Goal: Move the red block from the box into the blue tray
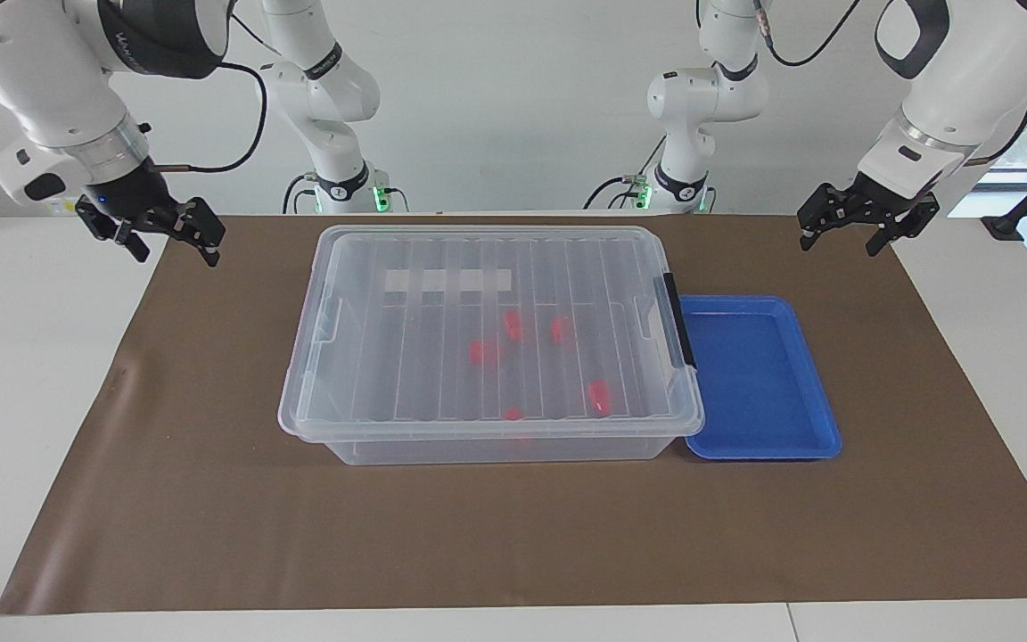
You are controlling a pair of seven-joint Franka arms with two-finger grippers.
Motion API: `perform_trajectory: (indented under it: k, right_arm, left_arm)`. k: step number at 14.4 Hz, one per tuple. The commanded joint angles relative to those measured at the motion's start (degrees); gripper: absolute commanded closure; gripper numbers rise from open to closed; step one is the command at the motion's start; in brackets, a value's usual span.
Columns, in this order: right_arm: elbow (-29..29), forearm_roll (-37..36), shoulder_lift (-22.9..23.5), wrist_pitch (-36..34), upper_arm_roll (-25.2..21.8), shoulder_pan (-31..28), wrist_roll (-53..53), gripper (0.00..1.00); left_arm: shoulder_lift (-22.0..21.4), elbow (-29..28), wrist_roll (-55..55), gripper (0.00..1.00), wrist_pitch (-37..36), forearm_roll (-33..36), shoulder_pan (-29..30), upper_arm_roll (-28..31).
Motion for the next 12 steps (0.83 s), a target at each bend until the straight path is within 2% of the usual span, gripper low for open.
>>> perform_trajectory:
  k: [1,4,7,12]
  right_arm:
    - [-0.04,-0.07,-0.18,-0.29,0.44,-0.31,-1.06,0.0]
    - [-0.04,0.01,-0.18,0.15,0.53,-0.22,-0.97,0.0]
    - [-0.22,0.72,-0.18,2.34,0.53,2.32,0.77,0.0]
    - [-8.38,0.72,-0.54,13.75,0.53,11.19,15.53,0.0]
  left_arm:
    - [-1.23,-0.96,0.32,0.0,-0.17,1.03,-0.12,0.25]
    - [-1.32,-0.96,0.32,0.0,-0.17,1.03,-0.12,0.25]
    - [-1.32,-0.96,0.32,0.0,-0.17,1.03,-0.12,0.25]
    - [-1.23,-0.96,0.32,0.0,-0.17,1.03,-0.12,0.25]
